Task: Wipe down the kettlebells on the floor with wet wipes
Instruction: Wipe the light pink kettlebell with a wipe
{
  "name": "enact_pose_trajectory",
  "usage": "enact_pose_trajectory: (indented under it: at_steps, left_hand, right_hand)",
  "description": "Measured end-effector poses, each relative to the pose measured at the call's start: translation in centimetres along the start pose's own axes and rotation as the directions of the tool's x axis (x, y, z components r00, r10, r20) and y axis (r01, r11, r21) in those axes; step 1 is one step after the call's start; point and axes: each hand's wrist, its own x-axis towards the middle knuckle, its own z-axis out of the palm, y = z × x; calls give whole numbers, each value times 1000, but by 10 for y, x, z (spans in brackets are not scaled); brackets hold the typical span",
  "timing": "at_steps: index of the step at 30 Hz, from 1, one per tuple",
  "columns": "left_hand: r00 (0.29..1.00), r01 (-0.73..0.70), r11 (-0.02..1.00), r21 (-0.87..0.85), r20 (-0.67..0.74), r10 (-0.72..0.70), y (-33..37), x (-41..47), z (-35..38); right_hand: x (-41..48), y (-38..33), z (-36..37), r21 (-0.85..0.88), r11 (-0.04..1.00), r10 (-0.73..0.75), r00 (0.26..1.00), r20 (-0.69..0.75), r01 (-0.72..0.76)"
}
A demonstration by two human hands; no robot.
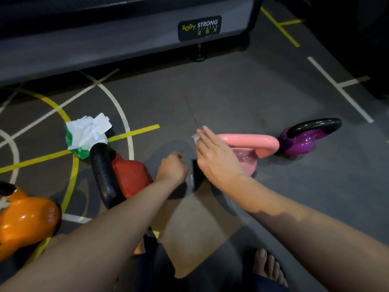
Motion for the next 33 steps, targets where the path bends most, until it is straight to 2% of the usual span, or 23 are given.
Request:
enact_pose_trajectory:
  at_steps: [2, 5, 7, 9, 11, 15, 17, 19, 21, 24, 27, 30, 33]
  left_hand:
    - [1000, -5, 1000, -5, 9, 5, 5, -1, 0]
    - [999, -18, 999, -29, 27, 19, 2, -4, 0]
    - [999, -6, 998, -59, 45, 9, -1, -5, 0]
    - [999, -4, 999, -50, 53, 7, -3, -6, -1]
    - [999, -17, 1000, 10, 45, 16, -3, -5, -4]
    - [999, 26, 995, 95, 45, -30, -1, -2, -7]
    - [998, 34, 995, 91, 44, -38, 0, -3, -5]
    - [997, 30, 996, 88, 65, -35, 3, -4, -4]
    - [996, 16, 996, 93, 89, -25, 6, -6, -3]
    - [997, -15, 995, 94, 82, 7, 7, -5, -1]
    - [996, -35, 996, 76, 85, 29, 3, -3, 1]
    - [994, -47, 997, 67, 102, 40, 1, 1, 4]
    - [992, -53, 998, 19, 115, 50, 3, 2, 9]
  right_hand:
    - [11, -4, -5, -94, 992, -73, 987, 141, 87]
    - [18, -13, -13, -243, 942, -161, 948, 276, 231]
    - [15, -22, -12, -242, 925, -194, 913, 358, 292]
    - [10, -22, -9, -238, 922, -203, 905, 373, 305]
    - [4, -15, -12, -201, 949, -174, 936, 307, 243]
    - [-15, 12, -19, -96, 995, -23, 1000, 21, 25]
    - [-17, 25, -16, 48, 993, 113, 988, -102, -108]
    - [-19, 30, -4, 206, 962, 229, 943, -242, -181]
    - [-18, 28, 2, 313, 924, 321, 892, -317, -222]
    - [-20, 29, 0, 427, 842, 463, 849, -254, -331]
    - [-27, 40, 5, 460, 768, 567, 807, -166, -445]
    - [-26, 45, 11, 474, 754, 573, 808, -136, -455]
    - [-16, 38, 7, 512, 774, 512, 845, -158, -373]
